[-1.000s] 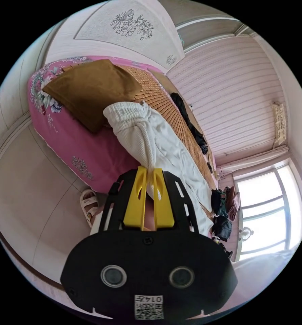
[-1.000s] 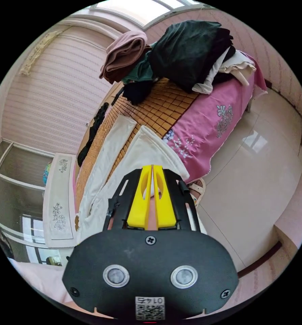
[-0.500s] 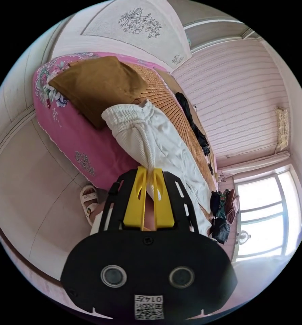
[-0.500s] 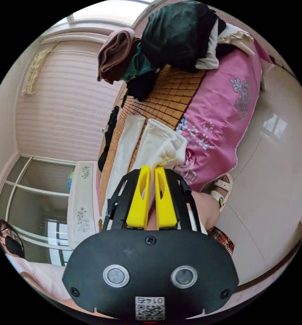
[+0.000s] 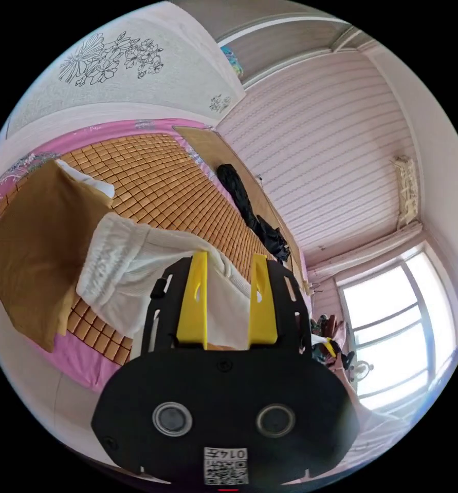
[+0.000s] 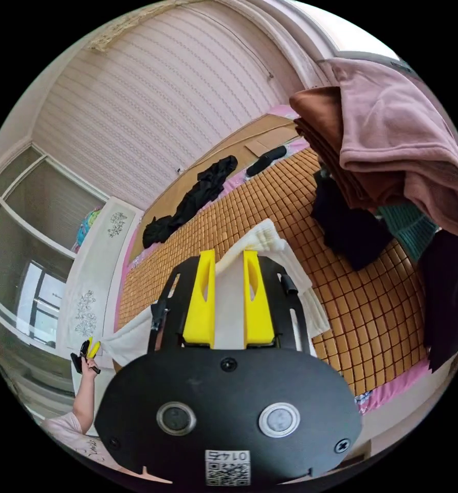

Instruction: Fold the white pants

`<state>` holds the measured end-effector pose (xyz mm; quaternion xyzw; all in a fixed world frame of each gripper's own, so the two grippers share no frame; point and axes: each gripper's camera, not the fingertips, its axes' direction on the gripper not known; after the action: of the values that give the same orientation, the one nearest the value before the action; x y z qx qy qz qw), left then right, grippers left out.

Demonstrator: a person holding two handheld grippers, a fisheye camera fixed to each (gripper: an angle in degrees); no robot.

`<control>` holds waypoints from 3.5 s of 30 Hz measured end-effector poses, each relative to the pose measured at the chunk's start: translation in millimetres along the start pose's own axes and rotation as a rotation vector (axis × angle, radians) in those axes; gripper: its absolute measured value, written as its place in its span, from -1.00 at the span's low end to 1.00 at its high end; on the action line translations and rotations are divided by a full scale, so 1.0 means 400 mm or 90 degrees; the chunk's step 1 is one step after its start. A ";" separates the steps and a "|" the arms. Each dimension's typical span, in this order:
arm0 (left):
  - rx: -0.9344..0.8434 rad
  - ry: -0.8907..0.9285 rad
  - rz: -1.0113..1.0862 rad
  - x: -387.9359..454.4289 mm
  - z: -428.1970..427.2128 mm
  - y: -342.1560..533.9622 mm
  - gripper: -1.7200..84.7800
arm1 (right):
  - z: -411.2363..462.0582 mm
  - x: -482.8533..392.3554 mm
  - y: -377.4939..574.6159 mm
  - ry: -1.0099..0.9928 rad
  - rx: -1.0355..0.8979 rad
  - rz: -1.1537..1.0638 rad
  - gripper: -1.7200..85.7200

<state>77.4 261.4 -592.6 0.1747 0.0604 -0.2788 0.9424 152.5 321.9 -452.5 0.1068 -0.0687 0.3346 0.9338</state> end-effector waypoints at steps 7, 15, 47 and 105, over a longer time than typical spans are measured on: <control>-0.004 -0.184 -0.011 -0.086 0.080 0.064 -0.67 | 0.124 0.173 0.192 0.067 -0.056 0.067 -0.69; -0.116 -0.229 -0.151 -0.265 0.213 0.205 -0.61 | 0.184 0.301 0.280 -0.008 0.008 0.213 -0.74; -0.286 -0.453 0.468 0.274 0.393 0.722 -0.74 | -0.026 0.314 0.526 0.140 0.003 0.093 -0.66; -0.426 -0.293 0.565 0.259 1.230 0.908 -0.82 | 1.324 -0.799 0.518 0.499 -0.450 -0.560 -0.98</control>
<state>370.5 315.1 -48.8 -0.1880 -0.1396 0.1449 0.9613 -255.0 153.0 28.2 -0.3151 0.2191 -0.1046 0.9175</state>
